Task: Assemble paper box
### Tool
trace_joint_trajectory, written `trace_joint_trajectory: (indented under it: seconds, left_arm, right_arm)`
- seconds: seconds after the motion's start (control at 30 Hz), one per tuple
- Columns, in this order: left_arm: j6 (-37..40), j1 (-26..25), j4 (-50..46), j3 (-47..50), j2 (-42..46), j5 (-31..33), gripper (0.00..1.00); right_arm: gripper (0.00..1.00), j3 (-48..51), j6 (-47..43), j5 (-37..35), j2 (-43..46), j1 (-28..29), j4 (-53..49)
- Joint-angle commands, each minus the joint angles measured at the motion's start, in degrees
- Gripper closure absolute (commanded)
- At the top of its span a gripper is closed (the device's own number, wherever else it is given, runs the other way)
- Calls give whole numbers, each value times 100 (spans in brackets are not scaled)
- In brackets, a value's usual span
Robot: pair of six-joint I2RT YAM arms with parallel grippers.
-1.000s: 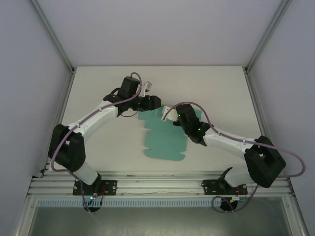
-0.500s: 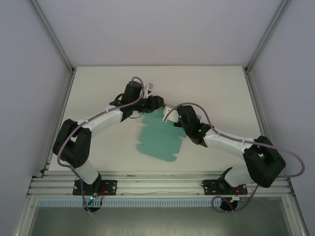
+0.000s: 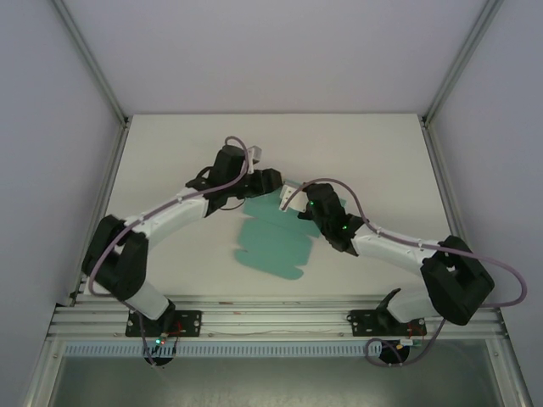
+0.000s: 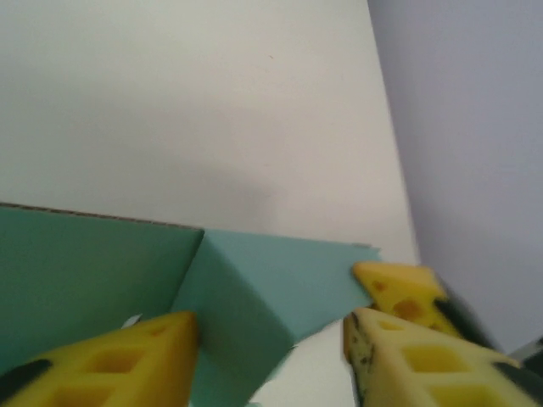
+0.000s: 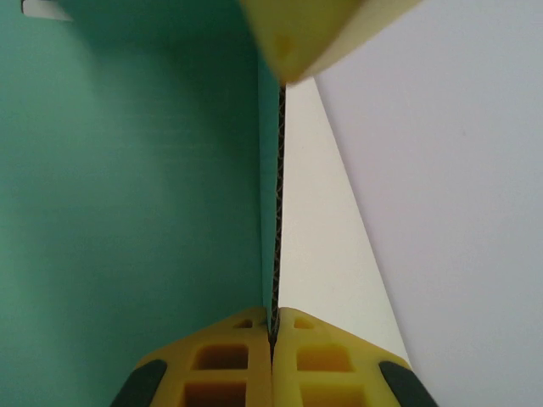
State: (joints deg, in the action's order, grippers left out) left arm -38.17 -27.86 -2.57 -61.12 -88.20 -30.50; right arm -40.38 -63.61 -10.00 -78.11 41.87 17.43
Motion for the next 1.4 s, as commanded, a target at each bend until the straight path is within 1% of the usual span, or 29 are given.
trace_joint_trajectory:
  seconds: [0.0,0.07,0.1,0.13,0.3,0.37,0.47,0.57,0.67,0.7,0.8,0.87,1.03,1.17,1.27,1.37]
  left_arm:
    - [987,25,-1087,289,910,1227,26]
    - [1101,162,-1333,647,1299,1708,14]
    - [1114,294,-1406,861,1489,1832,10]
    - [1089,429,-1439,1063,1650,1891,8]
    - [1034,1131,-975,2121,2254,1896,8]
    - [1045,1254,-657,2353,2261,1892,8]
    - [1272,1271,-172,2406,2010,1685,9]
    - [1364,1266,292,2357,1670,1251,11]
    - [1432,1266,692,2333,1409,582,15]
    - [1462,1270,848,2362,1356,319,17]
    - [1512,1266,1341,2561,1341,-318,18]
    - [1492,1268,1654,2716,1369,-624,19]
    - [1476,1257,2131,2886,1330,-1081,20]
    - [1420,1176,2651,2938,1163,-1638,23]
    - [1320,1056,3121,2975,939,-1981,25]
    - [1169,934,3507,2936,600,-2235,30]
  right_arm:
    - [100,68,185,97,308,-47,141]
    - [100,91,287,184,411,-112,54]
    - [100,108,342,260,465,-163,3]
    - [100,118,375,326,510,-210,-45]
    - [100,179,625,756,696,-421,-114]
    - [100,157,682,932,737,-445,-190]
    - [100,122,763,1090,762,-468,-290]
    - [100,84,789,1115,733,-473,-385]
    - [100,44,807,1066,718,-477,-456]
    - [100,35,807,1049,717,-473,-476]
    - [100,22,842,1010,726,-472,-478]
    - [100,11,857,1033,716,-478,-527]
    - [100,-1,985,1205,682,-470,-526]
    - [100,-44,1060,1226,614,-441,-493]
    - [100,-49,1143,1252,599,-425,-409]
    - [100,-57,1302,1409,610,-414,-346]
